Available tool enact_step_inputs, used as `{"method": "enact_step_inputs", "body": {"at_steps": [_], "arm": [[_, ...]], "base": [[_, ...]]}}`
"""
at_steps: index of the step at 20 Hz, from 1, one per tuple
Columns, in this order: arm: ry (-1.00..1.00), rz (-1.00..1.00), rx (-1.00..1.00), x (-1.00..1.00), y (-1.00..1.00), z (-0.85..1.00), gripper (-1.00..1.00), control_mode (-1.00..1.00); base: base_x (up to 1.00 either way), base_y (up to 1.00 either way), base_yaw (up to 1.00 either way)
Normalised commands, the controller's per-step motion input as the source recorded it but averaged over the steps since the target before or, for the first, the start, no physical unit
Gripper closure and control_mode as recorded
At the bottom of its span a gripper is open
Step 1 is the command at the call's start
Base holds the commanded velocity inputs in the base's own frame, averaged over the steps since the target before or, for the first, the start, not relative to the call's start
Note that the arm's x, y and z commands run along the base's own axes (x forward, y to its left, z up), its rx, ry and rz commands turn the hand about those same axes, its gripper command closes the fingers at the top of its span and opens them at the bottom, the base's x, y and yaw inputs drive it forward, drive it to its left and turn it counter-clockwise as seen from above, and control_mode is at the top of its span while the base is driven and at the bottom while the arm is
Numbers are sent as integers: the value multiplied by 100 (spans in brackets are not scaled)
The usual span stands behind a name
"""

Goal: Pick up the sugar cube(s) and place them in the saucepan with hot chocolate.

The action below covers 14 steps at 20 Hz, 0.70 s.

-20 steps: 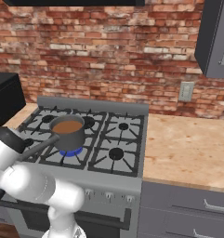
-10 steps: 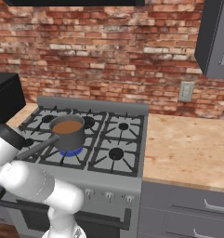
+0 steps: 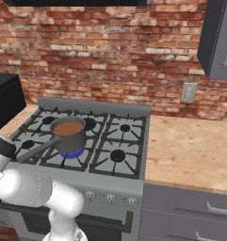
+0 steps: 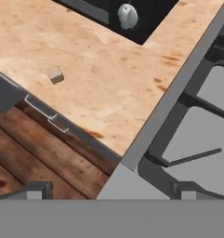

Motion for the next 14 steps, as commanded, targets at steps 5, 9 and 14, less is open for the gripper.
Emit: {"method": "enact_step_inputs", "body": {"at_steps": [5,9,14], "arm": [[-5,-1,5,2,42,-10,-100,-100],[-3,-5,5,2,55,0,-100,-100],[-1,-3,2,0,52,-2,-100,-100]], "base": [[0,0,0],[0,0,0],[0,0,0]]}}
